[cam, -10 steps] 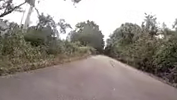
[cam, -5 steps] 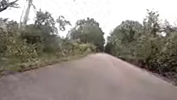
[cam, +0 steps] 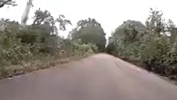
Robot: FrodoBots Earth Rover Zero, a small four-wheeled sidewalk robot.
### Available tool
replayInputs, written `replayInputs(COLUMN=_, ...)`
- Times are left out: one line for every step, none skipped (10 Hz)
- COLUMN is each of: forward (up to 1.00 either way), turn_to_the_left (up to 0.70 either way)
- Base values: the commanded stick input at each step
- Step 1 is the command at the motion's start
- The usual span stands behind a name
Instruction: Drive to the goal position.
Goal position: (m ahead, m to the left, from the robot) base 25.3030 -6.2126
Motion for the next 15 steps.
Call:
replayInputs(forward=1.00, turn_to_the_left=0.00)
replayInputs(forward=1.00, turn_to_the_left=0.00)
replayInputs(forward=1.00, turn_to_the_left=0.00)
replayInputs(forward=1.00, turn_to_the_left=0.00)
replayInputs(forward=1.00, turn_to_the_left=0.00)
replayInputs(forward=1.00, turn_to_the_left=0.00)
replayInputs(forward=1.00, turn_to_the_left=0.00)
replayInputs(forward=1.00, turn_to_the_left=0.00)
replayInputs(forward=1.00, turn_to_the_left=0.00)
replayInputs(forward=1.00, turn_to_the_left=0.00)
replayInputs(forward=1.00, turn_to_the_left=0.00)
replayInputs(forward=1.00, turn_to_the_left=0.00)
replayInputs(forward=1.00, turn_to_the_left=0.00)
replayInputs(forward=1.00, turn_to_the_left=0.00)
replayInputs(forward=1.00, turn_to_the_left=0.00)
